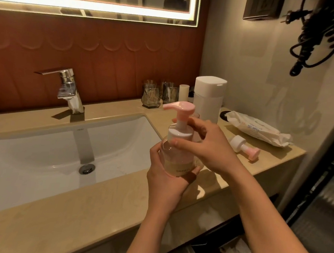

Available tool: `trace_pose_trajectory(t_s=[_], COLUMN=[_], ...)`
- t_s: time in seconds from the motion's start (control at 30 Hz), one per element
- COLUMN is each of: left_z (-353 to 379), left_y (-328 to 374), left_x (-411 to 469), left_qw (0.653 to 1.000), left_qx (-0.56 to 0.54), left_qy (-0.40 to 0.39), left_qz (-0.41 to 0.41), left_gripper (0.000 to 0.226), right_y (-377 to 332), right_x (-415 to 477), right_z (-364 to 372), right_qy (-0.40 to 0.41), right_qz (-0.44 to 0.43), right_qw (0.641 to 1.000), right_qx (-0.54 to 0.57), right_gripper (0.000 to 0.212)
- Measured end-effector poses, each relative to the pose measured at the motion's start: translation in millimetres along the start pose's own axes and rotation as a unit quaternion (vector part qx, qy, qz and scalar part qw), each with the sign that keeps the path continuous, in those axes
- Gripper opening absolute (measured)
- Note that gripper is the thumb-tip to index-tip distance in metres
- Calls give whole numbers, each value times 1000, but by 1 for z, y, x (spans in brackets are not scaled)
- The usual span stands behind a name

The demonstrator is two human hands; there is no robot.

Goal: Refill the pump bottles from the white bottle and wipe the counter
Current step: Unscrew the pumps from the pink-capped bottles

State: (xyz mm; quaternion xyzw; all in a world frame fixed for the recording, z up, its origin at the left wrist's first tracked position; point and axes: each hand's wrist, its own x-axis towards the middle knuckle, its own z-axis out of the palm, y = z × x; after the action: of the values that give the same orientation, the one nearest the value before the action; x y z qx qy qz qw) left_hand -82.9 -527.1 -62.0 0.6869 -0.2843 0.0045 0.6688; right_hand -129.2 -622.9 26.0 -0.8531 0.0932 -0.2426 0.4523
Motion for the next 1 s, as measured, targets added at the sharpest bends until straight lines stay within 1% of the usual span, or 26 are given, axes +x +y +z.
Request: trace_pose_trajectory(t_s=[0.07,0.13,0.23,0.3,0.37,0.47,0.57,0.63,0.73,0.8,0.87,1.0], left_z=[0,0,-1,-1,-1,-1,-1,-1,-1,-1,-1,-1], left_y=[0,0,2,4,2,-1,1,2,4,5,5,2], left_x=[0,1,0,-1,-1,-1,-2,-2,-1,-1,-1,-1], left_qw=[1000,1000,1000,1000,1000,1000,1000,1000,1000,1000,1000,1000], left_qx=[1,1,2,-2,-5,4,5,4,-6,-12,-16,-5], left_qy=[-2,-4,-5,-8,-12,-10,-14,-16,-10,-10,-13,-13], left_qz=[-1,-8,-14,-16,-14,-3,6,3,-13,-20,-19,-9], left_gripper=[84,84,83,81,83,87,85,79,77,79,80,85], right_y=[1,1,-4,-6,-5,-4,-3,-5,-10,-13,-13,-10], right_x=[-1,-3,-6,-5,-3,-3,-7,-8,-5,-3,-1,-5], right_z=[6,18,31,35,34,27,24,27,32,33,32,29], right_qy=[7,64,170,207,203,161,128,136,182,202,207,185], right_qz=[2,-16,-19,-14,-4,2,1,-10,-13,-5,0,4], right_qw=[1000,997,982,974,977,986,990,985,972,969,970,981], right_qx=[-11,-41,-83,-95,-65,-32,-53,-103,-149,-144,-129,-56], right_gripper=[57,62,62,60,53,49,47,48,65,65,61,51])
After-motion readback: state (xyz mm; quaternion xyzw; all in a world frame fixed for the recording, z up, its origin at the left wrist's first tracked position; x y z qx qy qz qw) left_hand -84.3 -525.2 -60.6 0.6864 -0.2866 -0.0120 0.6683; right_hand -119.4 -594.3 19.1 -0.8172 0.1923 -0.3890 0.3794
